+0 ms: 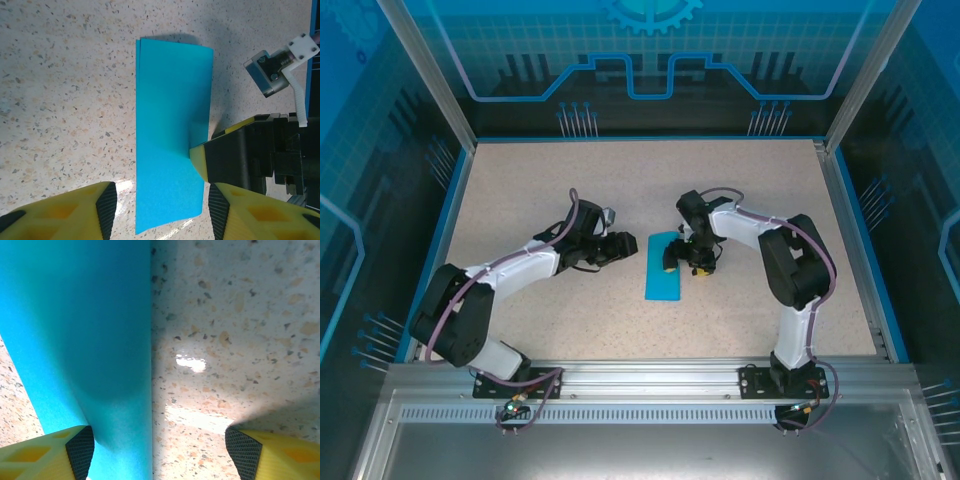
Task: Fold a paper plane with a square sheet of paper (pick it up from the middle)
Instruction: Fold the square sheet of paper in half at the center of the table, then hold the square sheet of paper at the center of the table.
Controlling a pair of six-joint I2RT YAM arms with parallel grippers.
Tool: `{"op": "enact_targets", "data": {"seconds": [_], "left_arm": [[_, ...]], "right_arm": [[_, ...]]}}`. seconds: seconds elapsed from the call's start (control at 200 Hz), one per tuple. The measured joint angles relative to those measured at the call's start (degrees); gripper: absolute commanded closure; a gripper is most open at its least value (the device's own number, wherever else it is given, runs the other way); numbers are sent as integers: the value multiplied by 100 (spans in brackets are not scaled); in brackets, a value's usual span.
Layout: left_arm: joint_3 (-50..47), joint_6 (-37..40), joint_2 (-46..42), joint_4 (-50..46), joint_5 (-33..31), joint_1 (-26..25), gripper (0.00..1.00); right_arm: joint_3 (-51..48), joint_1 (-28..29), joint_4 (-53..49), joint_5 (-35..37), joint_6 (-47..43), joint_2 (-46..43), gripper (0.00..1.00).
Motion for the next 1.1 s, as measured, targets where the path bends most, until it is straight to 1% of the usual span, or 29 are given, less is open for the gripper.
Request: {"op": "enact_targets", "data": {"seconds": [0.3, 0.415, 0.57, 0.64, 0.75, 0.9, 1.025, 1.1], "left_arm": [[17, 0, 87, 68, 55, 0, 46], [35, 0, 122, 92, 85, 0, 50], [94, -35, 234, 144, 153, -4, 59], [116, -61, 302, 151, 166, -26, 65], [238, -133, 498, 166, 221, -81, 68], [348, -184, 719, 186, 271, -181, 76], [527, -286, 962, 203, 297, -284, 82], [627, -350, 1115, 212, 319, -334, 88]], "right_arm": [[127, 24, -146, 50, -17, 105, 22], [186, 26, -205, 61, -15, 149, 22], [212, 26, -238, 79, -13, 173, 22], [212, 31, -243, 90, -13, 175, 23], [223, 37, -254, 105, -13, 188, 22], [227, 37, -258, 107, -13, 197, 22], [227, 37, -258, 111, -11, 201, 22], [227, 39, -256, 125, 4, 201, 22]]}}
